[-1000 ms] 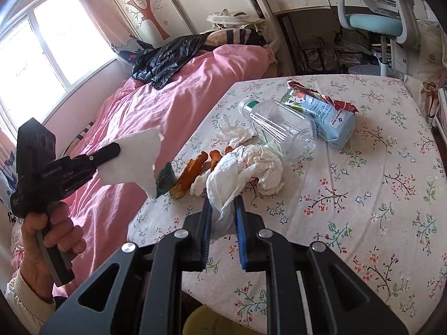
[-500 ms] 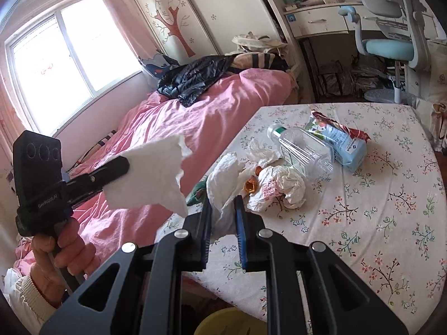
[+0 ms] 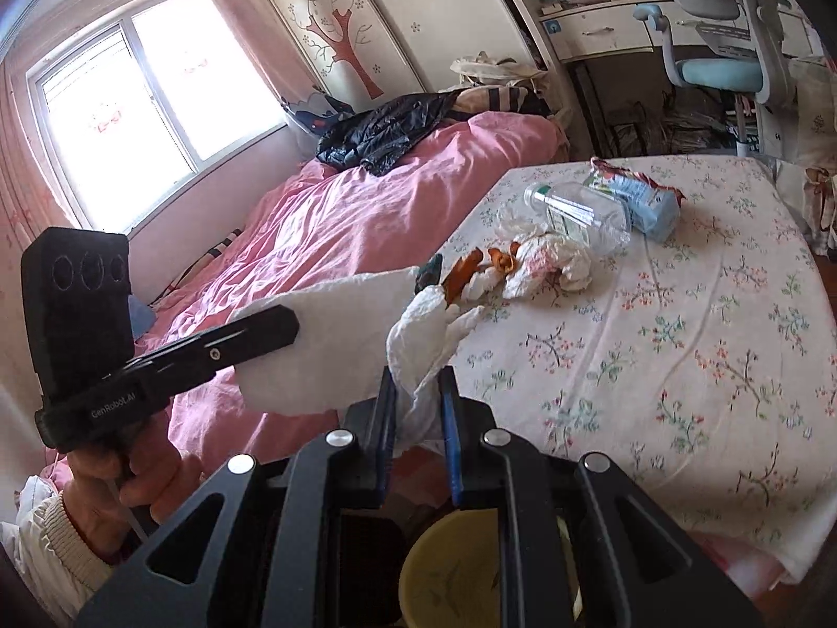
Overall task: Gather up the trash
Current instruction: 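Carry both tissues over the yellow bucket and open both tools, then move both open tools back to the trash on the table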
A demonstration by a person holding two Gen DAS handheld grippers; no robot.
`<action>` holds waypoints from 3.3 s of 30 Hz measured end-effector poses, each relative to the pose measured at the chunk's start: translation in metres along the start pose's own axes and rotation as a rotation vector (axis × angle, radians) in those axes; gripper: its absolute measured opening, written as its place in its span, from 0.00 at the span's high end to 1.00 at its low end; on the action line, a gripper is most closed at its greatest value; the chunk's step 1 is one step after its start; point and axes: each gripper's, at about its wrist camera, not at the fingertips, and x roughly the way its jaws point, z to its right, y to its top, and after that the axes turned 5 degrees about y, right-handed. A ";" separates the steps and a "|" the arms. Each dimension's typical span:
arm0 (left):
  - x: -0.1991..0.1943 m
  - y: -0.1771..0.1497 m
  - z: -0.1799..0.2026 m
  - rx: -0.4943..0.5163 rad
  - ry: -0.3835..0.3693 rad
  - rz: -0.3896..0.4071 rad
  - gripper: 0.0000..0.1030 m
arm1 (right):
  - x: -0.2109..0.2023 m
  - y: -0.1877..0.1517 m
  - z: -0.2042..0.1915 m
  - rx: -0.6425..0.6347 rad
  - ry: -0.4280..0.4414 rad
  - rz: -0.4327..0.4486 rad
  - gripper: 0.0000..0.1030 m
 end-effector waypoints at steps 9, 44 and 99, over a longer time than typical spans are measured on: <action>-0.010 -0.039 0.019 0.030 0.058 -0.080 0.99 | 0.017 -0.063 0.011 0.107 -0.009 -0.165 0.84; 0.050 -0.114 0.058 0.162 0.098 -0.459 0.95 | 0.007 -0.106 0.067 0.267 -0.251 -0.258 0.51; 0.159 0.044 -0.119 -0.036 0.674 -0.187 0.16 | 0.034 0.038 0.045 0.090 -0.140 -0.029 0.37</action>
